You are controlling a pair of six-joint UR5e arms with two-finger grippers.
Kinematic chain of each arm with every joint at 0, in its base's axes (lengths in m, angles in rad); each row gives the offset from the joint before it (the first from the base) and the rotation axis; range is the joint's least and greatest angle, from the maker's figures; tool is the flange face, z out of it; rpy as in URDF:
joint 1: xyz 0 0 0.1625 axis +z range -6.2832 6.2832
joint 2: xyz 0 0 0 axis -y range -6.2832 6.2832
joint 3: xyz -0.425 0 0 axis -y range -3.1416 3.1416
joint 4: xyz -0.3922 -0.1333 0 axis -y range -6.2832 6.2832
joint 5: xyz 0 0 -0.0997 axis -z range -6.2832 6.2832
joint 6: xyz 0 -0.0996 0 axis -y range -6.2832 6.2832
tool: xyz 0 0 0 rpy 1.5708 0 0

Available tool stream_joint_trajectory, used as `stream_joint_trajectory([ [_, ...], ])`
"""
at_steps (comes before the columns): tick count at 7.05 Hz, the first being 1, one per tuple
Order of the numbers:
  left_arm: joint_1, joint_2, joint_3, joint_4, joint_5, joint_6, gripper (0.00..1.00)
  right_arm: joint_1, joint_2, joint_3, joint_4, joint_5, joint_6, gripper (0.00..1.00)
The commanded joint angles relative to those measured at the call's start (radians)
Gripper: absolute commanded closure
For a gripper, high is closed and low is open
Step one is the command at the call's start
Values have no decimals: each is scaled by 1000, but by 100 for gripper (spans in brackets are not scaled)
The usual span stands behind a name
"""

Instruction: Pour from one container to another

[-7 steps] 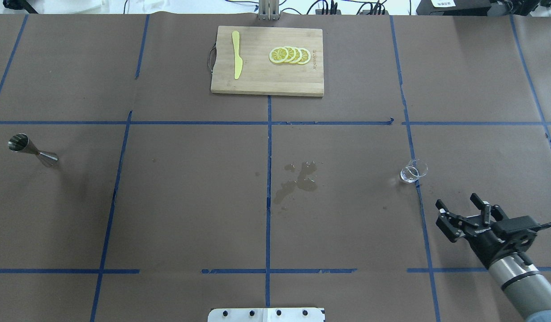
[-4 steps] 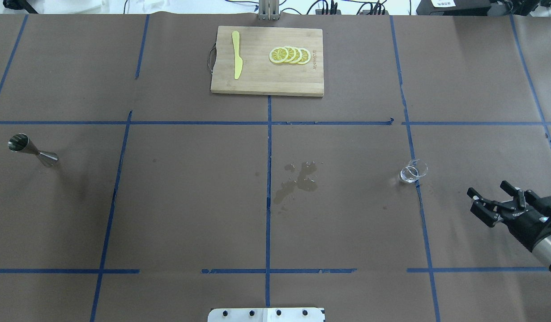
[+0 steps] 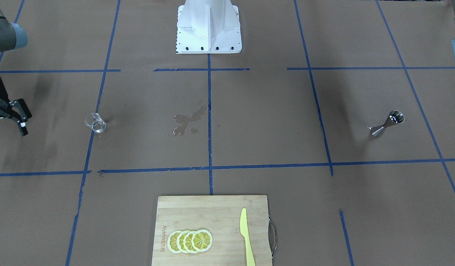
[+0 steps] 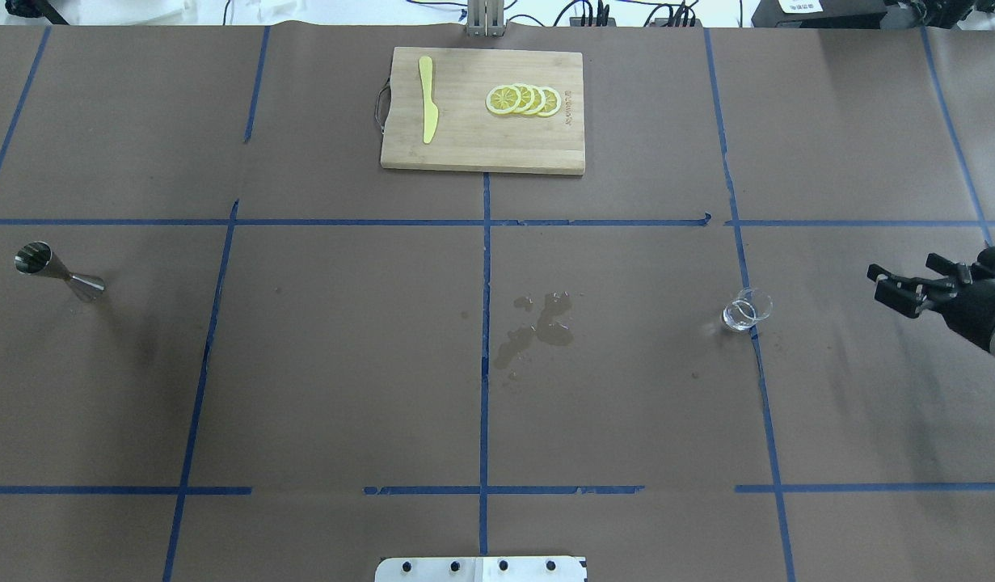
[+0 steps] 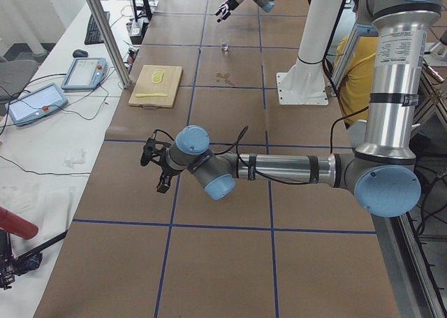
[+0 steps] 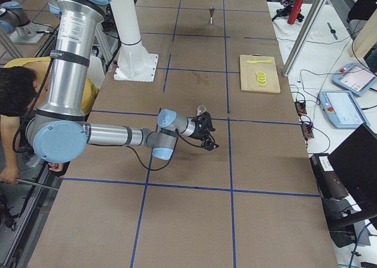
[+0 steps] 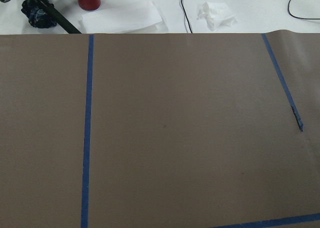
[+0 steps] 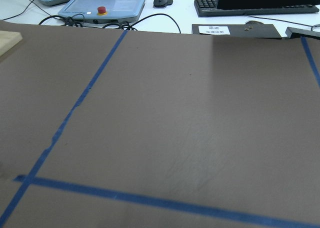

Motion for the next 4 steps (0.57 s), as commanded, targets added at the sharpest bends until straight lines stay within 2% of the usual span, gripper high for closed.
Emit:
stream_joint_trajectory([
  [1,5,-17,-11,110,2,17,0,366,141,-7,-346,418,-339,0],
  [2,14,-21,-8,150,2,107,0,473,175,-5,-533,541,-549,0],
  [4,1,-21,-37,375,-1,389,0,609,188,-5,-852,704,-876,0],
])
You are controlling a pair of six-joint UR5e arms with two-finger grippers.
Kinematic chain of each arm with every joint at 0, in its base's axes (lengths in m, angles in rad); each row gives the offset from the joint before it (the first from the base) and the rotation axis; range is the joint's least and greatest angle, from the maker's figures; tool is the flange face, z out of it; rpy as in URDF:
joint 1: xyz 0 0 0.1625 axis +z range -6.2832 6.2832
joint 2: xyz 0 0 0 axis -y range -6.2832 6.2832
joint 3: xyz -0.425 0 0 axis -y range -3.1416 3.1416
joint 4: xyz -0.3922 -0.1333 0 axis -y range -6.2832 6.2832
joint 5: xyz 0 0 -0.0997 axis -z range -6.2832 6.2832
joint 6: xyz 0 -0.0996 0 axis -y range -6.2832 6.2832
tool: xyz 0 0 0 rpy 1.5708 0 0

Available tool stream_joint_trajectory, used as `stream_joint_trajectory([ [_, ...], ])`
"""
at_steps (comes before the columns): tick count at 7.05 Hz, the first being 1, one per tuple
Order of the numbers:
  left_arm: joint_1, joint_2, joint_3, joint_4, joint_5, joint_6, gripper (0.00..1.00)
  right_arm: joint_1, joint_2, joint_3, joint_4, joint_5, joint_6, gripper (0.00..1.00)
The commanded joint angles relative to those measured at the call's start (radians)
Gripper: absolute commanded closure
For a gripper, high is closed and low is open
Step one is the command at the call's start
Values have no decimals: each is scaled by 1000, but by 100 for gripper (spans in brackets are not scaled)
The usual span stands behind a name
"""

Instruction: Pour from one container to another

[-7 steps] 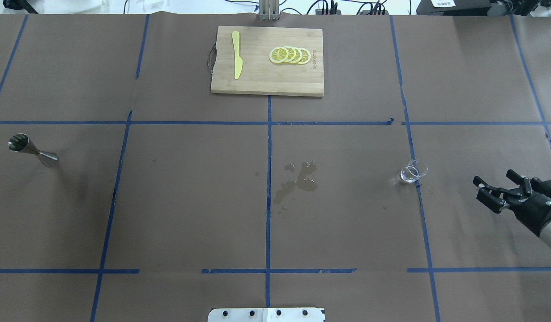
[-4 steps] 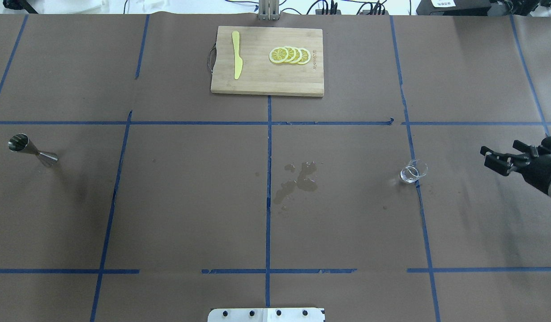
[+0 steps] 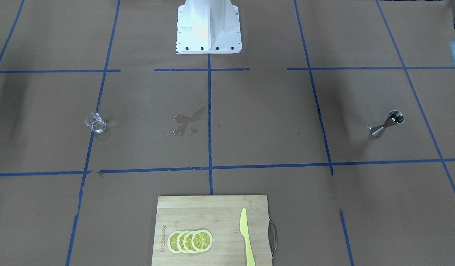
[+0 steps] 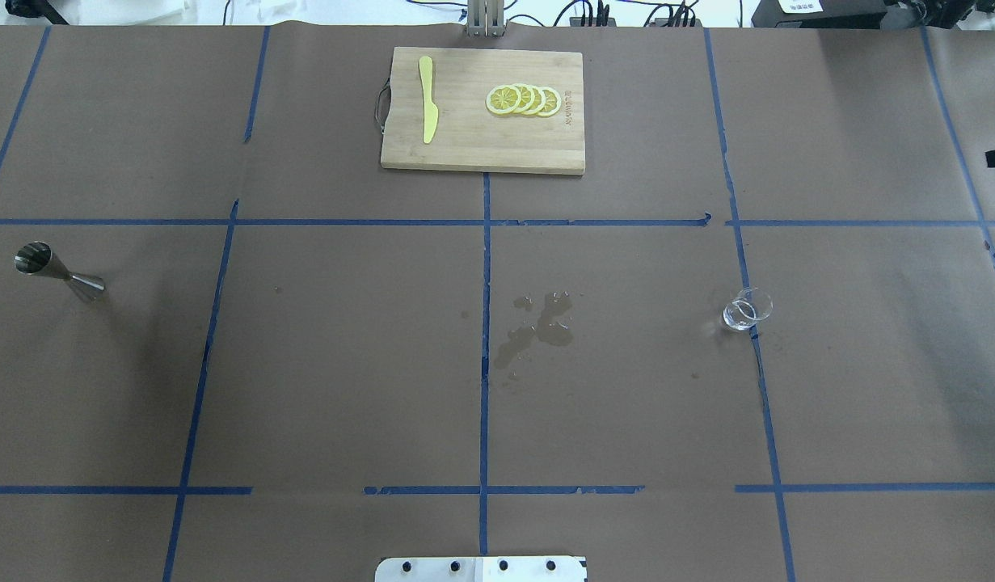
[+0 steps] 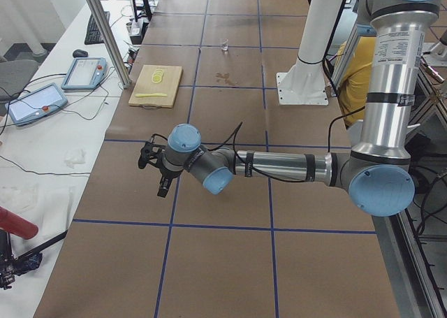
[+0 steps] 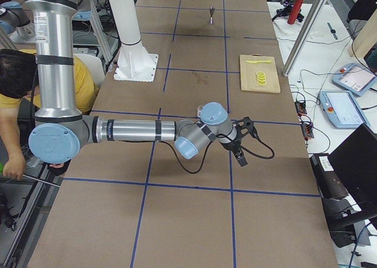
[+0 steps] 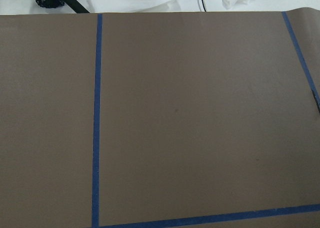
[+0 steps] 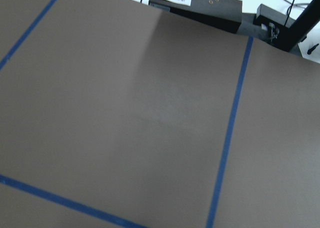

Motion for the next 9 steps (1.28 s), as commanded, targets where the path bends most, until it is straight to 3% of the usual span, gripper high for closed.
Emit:
stream_joint_trajectory([
  [1,-40,-1,-49,287,-14,185,0,112,9,2,-337,175,-241,0],
  [2,-48,13,-116,411,-72,187,0,121,5,34,-437,182,-246,0],
  [3,-59,22,-133,469,-83,245,0,83,4,58,-507,194,-290,0],
  [5,-126,40,-147,544,-85,305,0,120,11,65,-579,196,-455,0],
  [7,-137,76,-159,574,-94,308,0,120,-3,107,-633,198,-452,0],
  [8,-134,165,-165,519,-83,323,0,120,-28,114,-629,187,-449,0],
  [9,-136,175,-172,465,-83,325,0,118,-37,100,-630,179,-434,0],
])
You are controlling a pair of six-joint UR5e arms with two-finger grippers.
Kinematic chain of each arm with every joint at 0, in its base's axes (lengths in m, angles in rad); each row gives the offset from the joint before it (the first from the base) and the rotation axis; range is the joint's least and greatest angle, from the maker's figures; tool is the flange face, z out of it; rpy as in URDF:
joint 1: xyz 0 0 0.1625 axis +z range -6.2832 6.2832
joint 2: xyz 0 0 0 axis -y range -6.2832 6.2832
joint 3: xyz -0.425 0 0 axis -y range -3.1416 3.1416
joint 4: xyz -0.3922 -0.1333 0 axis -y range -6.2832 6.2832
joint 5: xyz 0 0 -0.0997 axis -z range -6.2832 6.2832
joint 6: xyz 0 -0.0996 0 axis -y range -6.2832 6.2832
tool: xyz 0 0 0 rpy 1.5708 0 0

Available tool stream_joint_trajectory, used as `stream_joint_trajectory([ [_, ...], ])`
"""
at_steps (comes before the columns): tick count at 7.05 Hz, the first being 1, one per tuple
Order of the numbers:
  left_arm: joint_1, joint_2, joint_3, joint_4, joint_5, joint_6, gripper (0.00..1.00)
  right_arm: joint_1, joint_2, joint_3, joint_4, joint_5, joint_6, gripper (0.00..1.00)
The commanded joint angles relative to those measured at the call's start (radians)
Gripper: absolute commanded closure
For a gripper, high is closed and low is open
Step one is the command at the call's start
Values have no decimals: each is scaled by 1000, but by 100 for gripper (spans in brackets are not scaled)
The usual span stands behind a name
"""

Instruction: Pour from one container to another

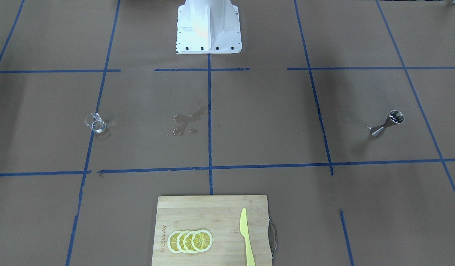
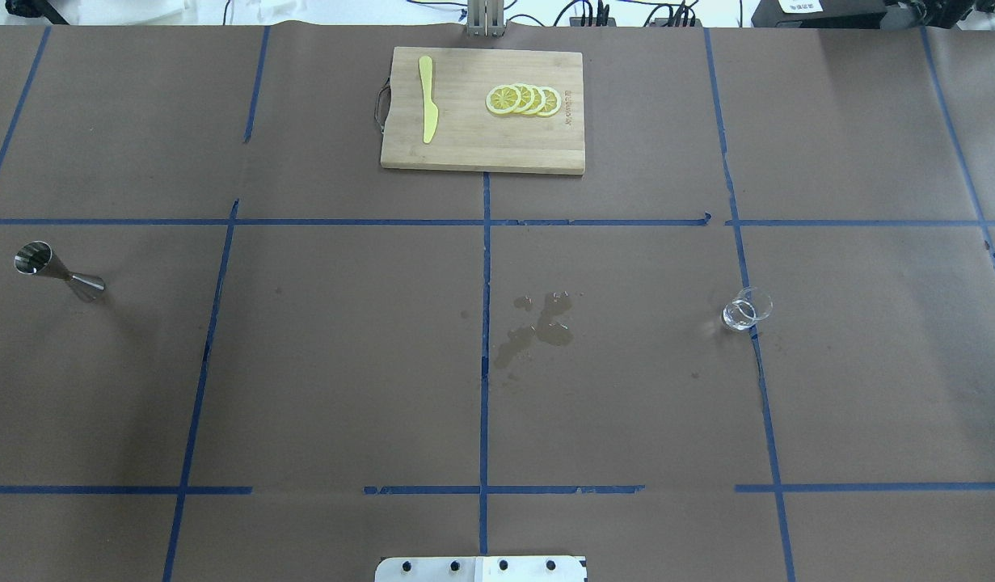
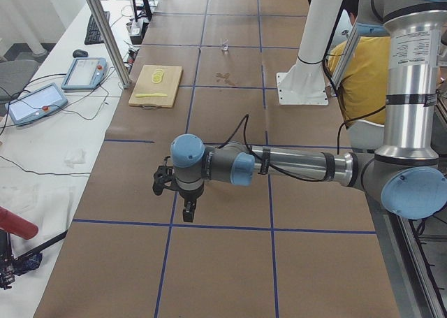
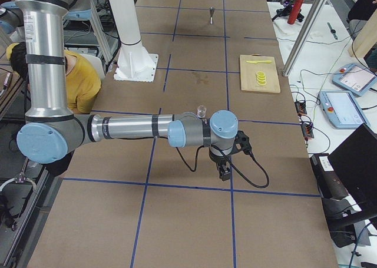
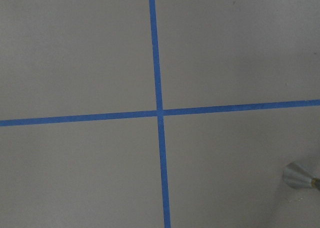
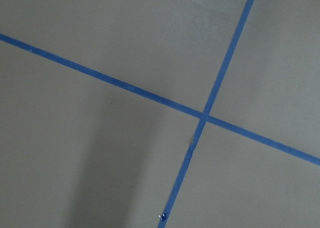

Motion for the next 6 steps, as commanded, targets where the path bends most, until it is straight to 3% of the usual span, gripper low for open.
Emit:
stream_joint_trajectory([
  [1,-3,76,-81,-56,3,19,0,-1,-17,-5,-3,-5,38,0],
  [2,2,110,-130,-53,4,27,0,-1,-17,-13,-3,0,66,0],
  [4,14,112,-123,-13,6,146,0,-1,-3,-17,-9,1,64,0],
  [6,30,118,-145,180,6,244,0,-1,25,-8,-17,0,63,0],
])
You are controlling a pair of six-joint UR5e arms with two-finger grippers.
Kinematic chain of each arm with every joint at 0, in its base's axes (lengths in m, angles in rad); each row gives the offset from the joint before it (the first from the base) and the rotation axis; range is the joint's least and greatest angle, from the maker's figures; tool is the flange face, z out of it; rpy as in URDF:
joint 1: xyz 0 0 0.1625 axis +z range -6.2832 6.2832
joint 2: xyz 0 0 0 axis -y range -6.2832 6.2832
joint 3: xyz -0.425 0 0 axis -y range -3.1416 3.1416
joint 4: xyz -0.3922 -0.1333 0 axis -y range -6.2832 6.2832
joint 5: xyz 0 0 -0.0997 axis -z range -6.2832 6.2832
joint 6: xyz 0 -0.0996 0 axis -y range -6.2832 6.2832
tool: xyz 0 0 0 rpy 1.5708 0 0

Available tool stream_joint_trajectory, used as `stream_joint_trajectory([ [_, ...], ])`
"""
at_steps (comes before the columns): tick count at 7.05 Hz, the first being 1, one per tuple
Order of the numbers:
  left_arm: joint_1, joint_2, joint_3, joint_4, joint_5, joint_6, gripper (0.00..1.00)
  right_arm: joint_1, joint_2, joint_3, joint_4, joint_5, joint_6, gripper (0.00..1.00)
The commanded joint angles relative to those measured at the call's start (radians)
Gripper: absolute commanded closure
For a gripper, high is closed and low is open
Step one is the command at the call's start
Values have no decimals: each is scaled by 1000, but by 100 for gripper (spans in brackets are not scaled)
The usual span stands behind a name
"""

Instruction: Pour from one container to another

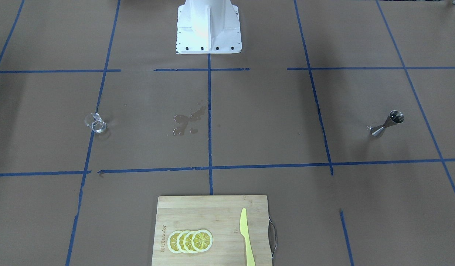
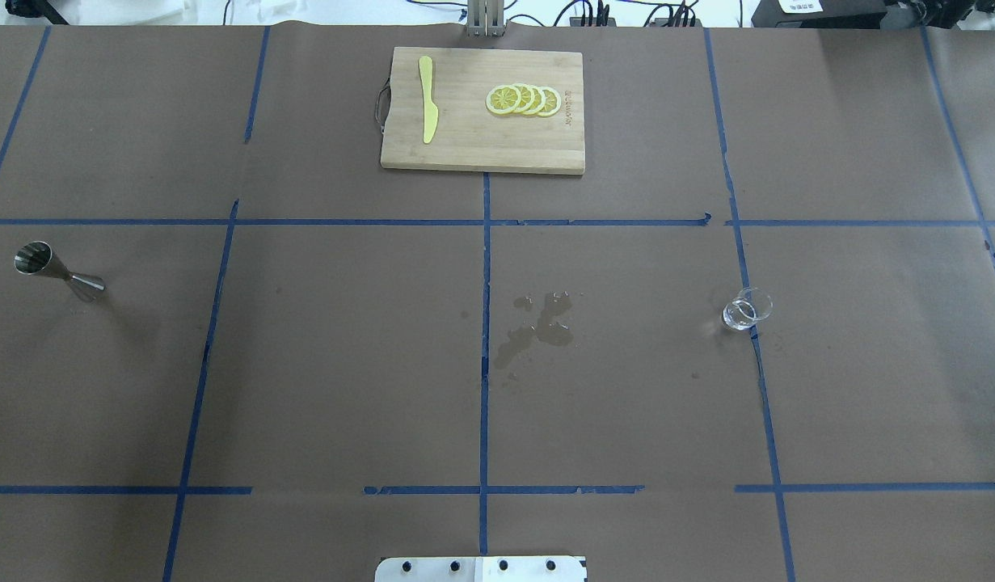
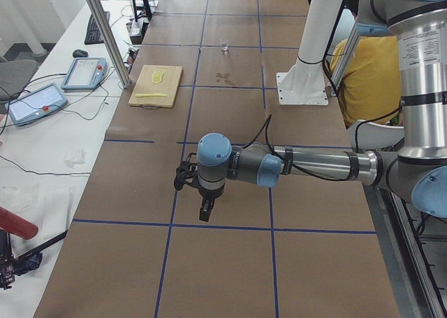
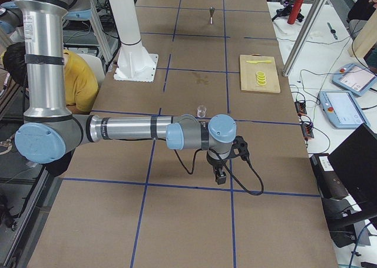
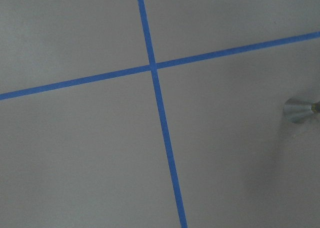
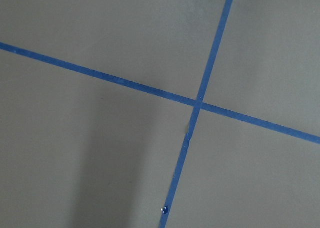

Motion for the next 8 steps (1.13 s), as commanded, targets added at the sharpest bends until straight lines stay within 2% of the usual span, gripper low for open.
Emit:
stream_joint_trajectory([
  [1,-1,22,1,118,-3,119,0,-1,19,-1,-5,-6,0,0],
  [2,-1,33,-1,117,-8,119,0,-1,15,-4,-6,2,0,0],
  [4,-16,24,16,110,-17,116,0,1,1,60,-142,11,-8,0],
  [6,-53,-40,47,109,-21,116,0,1,-16,68,-146,13,-11,0],
  [8,-54,-44,67,107,-11,113,0,-1,-19,65,-143,14,-11,0],
])
